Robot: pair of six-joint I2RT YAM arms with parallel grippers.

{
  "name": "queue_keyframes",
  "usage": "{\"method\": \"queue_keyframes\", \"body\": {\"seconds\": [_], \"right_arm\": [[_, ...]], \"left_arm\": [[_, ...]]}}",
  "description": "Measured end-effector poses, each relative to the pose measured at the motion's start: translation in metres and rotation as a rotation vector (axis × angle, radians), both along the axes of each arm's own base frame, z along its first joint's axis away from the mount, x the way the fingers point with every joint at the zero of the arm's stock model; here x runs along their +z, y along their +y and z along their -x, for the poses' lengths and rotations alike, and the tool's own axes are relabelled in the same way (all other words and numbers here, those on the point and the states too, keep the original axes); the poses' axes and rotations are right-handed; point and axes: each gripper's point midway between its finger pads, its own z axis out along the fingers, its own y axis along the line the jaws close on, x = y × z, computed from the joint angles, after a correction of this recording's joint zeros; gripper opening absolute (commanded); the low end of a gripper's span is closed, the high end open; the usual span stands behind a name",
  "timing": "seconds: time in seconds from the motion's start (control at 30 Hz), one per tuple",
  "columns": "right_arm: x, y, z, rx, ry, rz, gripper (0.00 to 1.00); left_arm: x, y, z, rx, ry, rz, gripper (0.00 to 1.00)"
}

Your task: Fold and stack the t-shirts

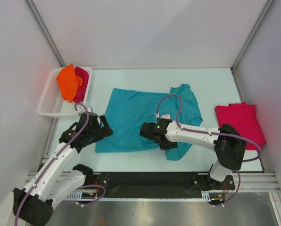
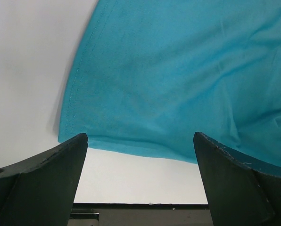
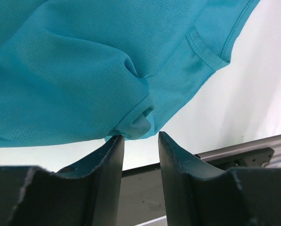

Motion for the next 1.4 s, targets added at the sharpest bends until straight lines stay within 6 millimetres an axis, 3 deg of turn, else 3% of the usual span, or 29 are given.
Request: {"method": "queue_keyframes", "body": {"seconds": [0.27, 0.43, 0.67, 0.83, 1.27, 1.37, 1.4], "right_arm": [[0.008, 0.013, 0.003, 0.046, -0.008, -0.056, 0.39], [0.014, 0.039, 0.017, 0.122, -0.017, -0.087, 0.39], [0.000, 0.053, 0.043, 0.173, 0.016, -0.070, 0.38], [-0.015, 0.043, 0.046, 0.165, 0.032, -0.026, 0.38], [-0.055, 0.033, 0.010, 0.123, 0.014, 0.078, 0.35], [-0.060, 0.031, 0.001, 0.122, 0.007, 0.093, 0.29], [-0.060, 0.029, -0.001, 0.119, 0.006, 0.096, 0.19]], "left_arm": [[0.000, -0.003, 0.000, -0.011, 0.000, 0.011, 1.00], [0.001, -0.003, 0.000, -0.012, -0.003, 0.013, 0.99], [0.007, -0.003, 0.000, -0.012, -0.031, 0.023, 0.99], [0.011, -0.002, 0.001, -0.017, -0.050, 0.026, 1.00], [0.011, -0.001, 0.003, -0.029, -0.049, 0.014, 1.00], [0.011, -0.001, 0.003, -0.031, -0.046, 0.011, 0.99], [0.012, -0.001, 0.003, -0.032, -0.047, 0.010, 1.00]]}}
